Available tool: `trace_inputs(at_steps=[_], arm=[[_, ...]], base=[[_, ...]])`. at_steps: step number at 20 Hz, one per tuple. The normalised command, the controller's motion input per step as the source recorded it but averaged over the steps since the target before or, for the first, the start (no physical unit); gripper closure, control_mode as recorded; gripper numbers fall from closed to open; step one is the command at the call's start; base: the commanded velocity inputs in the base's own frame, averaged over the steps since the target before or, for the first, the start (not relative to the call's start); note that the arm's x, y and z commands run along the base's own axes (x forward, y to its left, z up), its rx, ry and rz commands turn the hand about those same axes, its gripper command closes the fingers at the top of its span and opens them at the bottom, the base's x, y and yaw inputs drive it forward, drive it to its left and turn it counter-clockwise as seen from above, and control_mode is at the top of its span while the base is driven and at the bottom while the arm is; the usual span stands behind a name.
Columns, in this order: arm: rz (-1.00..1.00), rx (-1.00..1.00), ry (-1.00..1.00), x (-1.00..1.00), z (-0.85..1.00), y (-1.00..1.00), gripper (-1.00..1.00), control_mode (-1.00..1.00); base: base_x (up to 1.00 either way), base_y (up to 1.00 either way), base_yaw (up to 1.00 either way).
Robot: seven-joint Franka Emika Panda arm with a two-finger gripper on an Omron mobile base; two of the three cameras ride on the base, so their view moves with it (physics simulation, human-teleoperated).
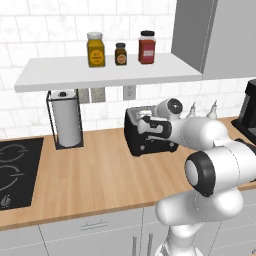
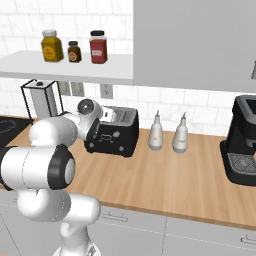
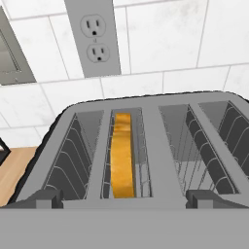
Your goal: Start the toaster. Once the lever pops up, take the bread to the plate on the dining counter.
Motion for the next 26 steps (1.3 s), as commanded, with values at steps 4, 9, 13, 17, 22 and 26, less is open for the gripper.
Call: trace_inputs(at_steps=[4, 9, 13, 17, 22, 26], arm=[[0.00, 0.00, 0.00, 0.00, 0.00, 0.00, -1.00, -1.00], [0.00, 0.00, 0.00, 0.00, 0.00, 0.00, -1.00, -1.00], [0.00, 0.00, 0.00, 0.00, 0.00, 0.00, -1.00, -1.00], [0.00, 0.00, 0.00, 0.00, 0.00, 0.00, -1.00, -1.00], [0.00, 0.00, 0.00, 0.00, 0.00, 0.00, -1.00, -1.00], [0.00, 0.00, 0.00, 0.00, 0.00, 0.00, -1.00, -1.00]], base=[[0.00, 0.00, 0.00], [0.00, 0.00, 0.00], [0.00, 0.00, 0.00], [0.00, 0.00, 0.00], [0.00, 0.00, 0.00], [0.00, 0.00, 0.00]])
